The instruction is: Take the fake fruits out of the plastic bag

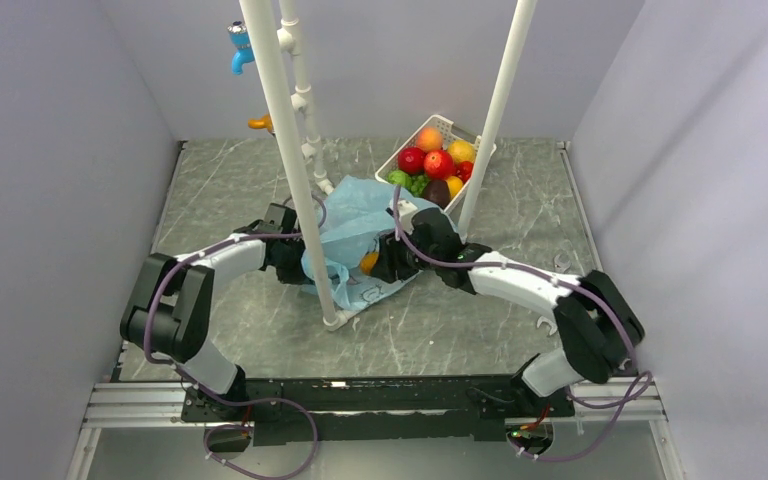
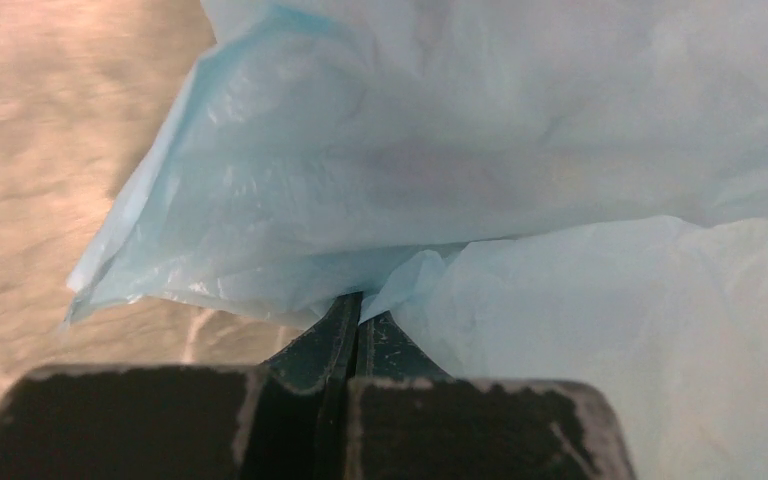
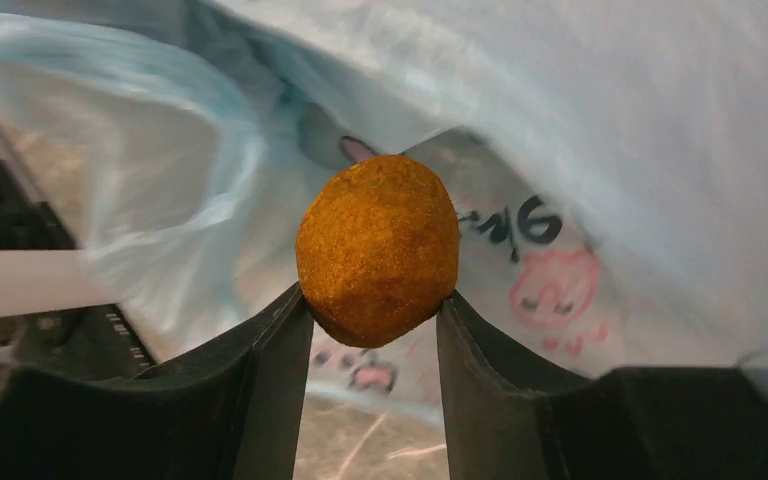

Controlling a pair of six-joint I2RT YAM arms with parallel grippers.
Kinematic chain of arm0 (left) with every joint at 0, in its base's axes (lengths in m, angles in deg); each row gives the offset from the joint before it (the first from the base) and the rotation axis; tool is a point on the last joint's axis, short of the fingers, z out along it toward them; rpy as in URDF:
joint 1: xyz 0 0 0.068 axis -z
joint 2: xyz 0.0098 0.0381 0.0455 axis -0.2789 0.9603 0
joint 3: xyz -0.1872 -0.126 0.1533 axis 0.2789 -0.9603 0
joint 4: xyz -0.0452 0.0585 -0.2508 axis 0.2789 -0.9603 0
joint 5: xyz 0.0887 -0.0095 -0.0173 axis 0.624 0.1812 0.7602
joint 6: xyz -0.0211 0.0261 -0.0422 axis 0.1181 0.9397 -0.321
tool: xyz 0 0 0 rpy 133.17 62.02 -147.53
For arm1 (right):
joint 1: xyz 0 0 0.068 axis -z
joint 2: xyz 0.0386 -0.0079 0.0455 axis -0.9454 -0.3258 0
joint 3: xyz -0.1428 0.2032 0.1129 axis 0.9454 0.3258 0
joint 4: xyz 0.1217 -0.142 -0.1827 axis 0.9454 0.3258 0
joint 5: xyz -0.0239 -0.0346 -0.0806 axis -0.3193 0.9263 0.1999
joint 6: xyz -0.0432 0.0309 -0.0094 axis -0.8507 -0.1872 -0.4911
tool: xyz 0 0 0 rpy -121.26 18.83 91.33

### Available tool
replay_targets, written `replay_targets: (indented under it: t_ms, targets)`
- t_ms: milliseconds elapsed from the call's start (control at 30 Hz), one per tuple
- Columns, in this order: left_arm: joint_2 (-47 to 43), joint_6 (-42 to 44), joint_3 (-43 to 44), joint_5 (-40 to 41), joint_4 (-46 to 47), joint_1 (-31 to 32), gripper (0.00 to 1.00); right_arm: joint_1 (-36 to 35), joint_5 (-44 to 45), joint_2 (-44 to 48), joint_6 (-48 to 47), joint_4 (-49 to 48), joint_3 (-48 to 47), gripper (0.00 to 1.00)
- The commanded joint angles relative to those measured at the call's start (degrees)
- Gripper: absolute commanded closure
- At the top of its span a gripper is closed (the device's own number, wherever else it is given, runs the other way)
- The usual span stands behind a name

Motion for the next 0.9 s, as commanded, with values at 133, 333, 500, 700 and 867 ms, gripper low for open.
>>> replay_targets:
  t_ms: [133, 333, 500, 700, 867]
  targets:
    - [-6.66, -8.45, -1.85, 12.49, -5.22, -6.97, 1.00, 0.26, -4.00, 11.59, 3.96, 5.40, -2.60, 1.00]
    - [-15.92, -11.85, -2.43, 20.72, -11.60, -18.59, 1.00, 0.98, 3.75, 13.33, 2.70, 12.09, -9.88, 1.00]
    - [-18.20, -8.98, -0.56, 23.45, -14.53, -26.50, 1.00, 2.57, 13.34, 7.31, -0.77, 17.78, -21.52, 1.00]
    - [-20.48, -10.02, -0.30, 21.61, -16.90, -27.56, 0.55, 3.95, 30.73, -2.53, -7.05, 18.60, -33.14, 1.00]
    - [-27.85, -10.06, -0.84, 22.79, -20.00, -27.48, 0.16, 6.31, 40.20, -12.14, -11.53, 21.55, -44.50, 1.00]
